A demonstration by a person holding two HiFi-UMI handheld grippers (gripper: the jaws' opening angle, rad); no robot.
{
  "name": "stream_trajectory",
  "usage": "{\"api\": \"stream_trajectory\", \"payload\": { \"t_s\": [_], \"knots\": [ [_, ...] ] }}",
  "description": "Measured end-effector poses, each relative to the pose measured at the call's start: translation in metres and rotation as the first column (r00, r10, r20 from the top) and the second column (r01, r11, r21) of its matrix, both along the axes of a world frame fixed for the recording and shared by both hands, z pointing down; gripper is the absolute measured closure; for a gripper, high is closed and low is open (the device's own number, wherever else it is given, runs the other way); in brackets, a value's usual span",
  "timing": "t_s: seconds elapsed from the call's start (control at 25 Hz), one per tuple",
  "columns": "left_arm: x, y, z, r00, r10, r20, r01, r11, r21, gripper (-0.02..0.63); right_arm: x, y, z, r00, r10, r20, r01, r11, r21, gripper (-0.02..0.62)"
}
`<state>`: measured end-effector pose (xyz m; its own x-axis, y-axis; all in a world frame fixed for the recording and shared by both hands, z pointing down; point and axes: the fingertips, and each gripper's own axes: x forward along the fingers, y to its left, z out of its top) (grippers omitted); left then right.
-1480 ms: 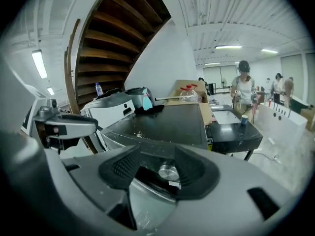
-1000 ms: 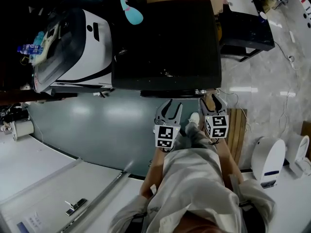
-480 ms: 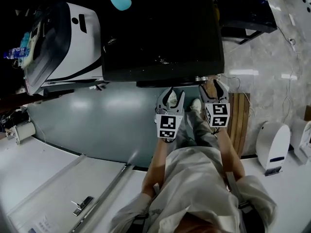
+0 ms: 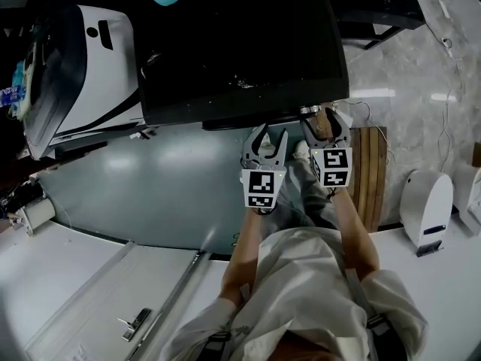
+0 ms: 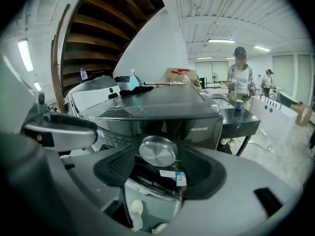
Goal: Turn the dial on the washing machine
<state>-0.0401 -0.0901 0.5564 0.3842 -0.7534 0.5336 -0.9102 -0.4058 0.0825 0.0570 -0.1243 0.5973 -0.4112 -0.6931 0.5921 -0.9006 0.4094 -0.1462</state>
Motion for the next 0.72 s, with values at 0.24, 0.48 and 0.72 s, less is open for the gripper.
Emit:
{"api": "stream_trajectory", "payload": {
  "t_s": [0.24,0.48,0.72],
  "knots": [
    [-0.002,-0.004,0.004,1.000,-0.002,-0.005,0.003,1.000,0.008,0.443,-0.003,-0.005,0.011,1.000,0.025,-0.019,-0.025,1.000,0.003,0.302],
    [-0.006,-0.001,0.008,1.000,-0.003,-0.010,0.003,1.000,0.001,0.443,-0.005,-0.005,0.019,0.999,0.051,-0.016,-0.052,0.999,-0.015,0.312],
    [-0.008,0.001,0.013,1.000,0.000,-0.015,-0.001,1.000,-0.008,0.443,-0.006,-0.006,0.020,0.997,0.075,0.028,-0.075,0.997,-0.013,0.330]
  ]
}}
